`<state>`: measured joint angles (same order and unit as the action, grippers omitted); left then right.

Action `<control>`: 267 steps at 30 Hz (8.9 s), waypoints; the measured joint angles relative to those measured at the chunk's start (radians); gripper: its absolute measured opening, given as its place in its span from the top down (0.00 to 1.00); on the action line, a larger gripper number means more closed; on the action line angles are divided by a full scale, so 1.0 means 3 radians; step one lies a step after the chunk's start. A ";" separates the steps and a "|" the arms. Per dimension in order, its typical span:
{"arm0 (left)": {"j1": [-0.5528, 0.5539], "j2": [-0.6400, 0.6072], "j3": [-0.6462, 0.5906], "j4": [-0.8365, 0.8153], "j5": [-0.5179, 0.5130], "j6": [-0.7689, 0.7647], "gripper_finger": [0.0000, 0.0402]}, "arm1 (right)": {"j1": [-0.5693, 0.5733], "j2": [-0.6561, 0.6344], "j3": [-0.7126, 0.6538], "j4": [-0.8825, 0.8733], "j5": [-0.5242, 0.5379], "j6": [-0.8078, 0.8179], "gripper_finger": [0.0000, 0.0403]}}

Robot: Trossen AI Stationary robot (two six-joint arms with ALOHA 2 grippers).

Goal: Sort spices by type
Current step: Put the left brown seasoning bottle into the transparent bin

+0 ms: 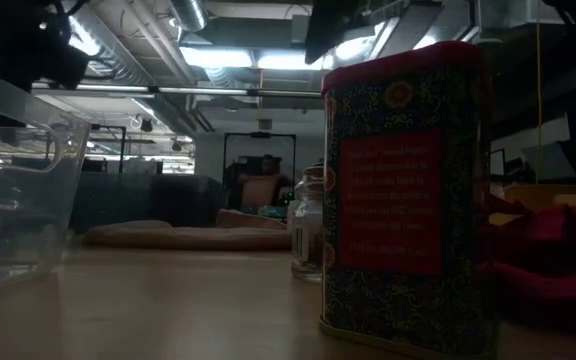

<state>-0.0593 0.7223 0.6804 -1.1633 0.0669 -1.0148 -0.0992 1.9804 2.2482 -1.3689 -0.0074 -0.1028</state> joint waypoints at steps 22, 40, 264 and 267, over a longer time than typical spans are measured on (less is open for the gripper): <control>-0.0172 0.0909 -0.0005 0.0395 0.0014 -0.0208 0.62 | 0.0934 -0.0450 -0.0458 -0.0660 0.0832 0.0587 0.34; -0.0504 0.1247 -0.0005 0.0626 0.0015 -0.0285 0.62 | 0.1008 -0.1762 -0.2542 0.0400 0.0981 0.1140 0.34; -0.0471 0.1695 -0.0276 0.1579 -0.0011 -0.0270 0.40 | 0.1007 -0.3948 -0.4693 0.1587 0.0571 0.1550 0.34; -0.0444 0.1694 -0.0215 0.1600 0.0209 -0.0310 0.39 | 0.1007 -0.3948 -0.4693 0.1586 0.0571 0.1550 0.34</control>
<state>-0.1925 1.2304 0.6158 -0.6832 0.1295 -1.1076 0.2028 0.7960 0.8402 -0.8929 0.1638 0.3622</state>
